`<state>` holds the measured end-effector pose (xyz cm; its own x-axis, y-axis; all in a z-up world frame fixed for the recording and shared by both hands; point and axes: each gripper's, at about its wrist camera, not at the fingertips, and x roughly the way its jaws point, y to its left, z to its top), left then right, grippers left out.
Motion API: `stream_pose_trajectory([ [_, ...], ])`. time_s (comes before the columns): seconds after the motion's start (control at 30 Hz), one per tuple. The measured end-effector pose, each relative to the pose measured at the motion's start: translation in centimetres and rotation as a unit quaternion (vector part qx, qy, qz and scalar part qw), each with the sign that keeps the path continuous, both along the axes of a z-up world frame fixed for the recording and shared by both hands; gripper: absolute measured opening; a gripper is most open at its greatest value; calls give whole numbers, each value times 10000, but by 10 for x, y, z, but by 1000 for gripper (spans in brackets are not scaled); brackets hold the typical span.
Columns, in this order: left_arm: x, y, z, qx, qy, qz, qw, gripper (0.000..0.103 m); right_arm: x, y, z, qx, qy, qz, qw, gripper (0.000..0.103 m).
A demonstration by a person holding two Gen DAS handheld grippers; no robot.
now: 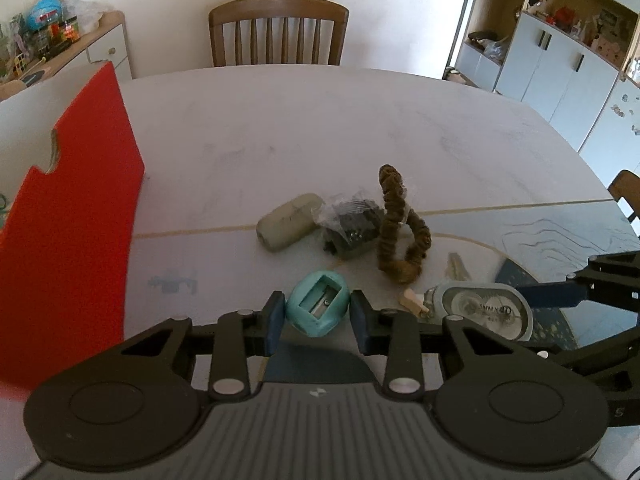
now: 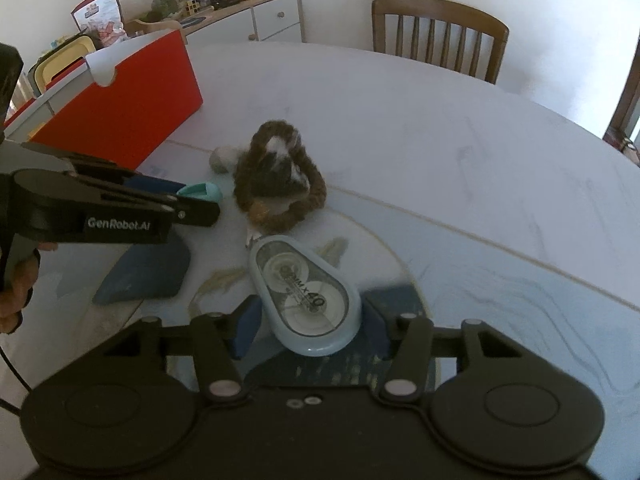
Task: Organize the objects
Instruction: 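Grasp the white oval case with right tool while left tool grasps the teal sharpener, then carry the white oval case and teal sharpener over the red box with both tools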
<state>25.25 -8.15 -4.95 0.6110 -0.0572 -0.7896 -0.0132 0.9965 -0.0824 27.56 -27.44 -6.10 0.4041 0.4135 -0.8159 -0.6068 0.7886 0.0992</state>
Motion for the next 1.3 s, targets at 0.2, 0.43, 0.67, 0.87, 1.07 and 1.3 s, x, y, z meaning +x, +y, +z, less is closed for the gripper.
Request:
stream_pose_trajectory([
  [0.2, -23, 1, 6, -115, -14, 2, 9999, 34, -22, -6, 7, 29, 21, -172, 9998, 54],
  [0.43, -48, 6, 21, -246, -68, 1, 9997, 34, -48, -3, 27, 123, -125, -331, 9993, 53],
  [0.67, -72, 16, 43, -322, -209, -99, 9992, 34, -71, 2, 46, 97, -329, -491, 9982, 53],
  [0.87, -90, 33, 67, -328, -402, -183, 9985, 34, -85, 15, 72, 282, -514, -554, 9967, 53],
  [1.07, -101, 64, 92, -429, -587, -62, 9973, 34, -93, 45, 100, 470, -725, -484, 9951, 53],
  [1.3, -107, 114, 119, -343, -835, 172, 9958, 34, -93, 95, 131, 659, -988, -335, 9924, 53],
])
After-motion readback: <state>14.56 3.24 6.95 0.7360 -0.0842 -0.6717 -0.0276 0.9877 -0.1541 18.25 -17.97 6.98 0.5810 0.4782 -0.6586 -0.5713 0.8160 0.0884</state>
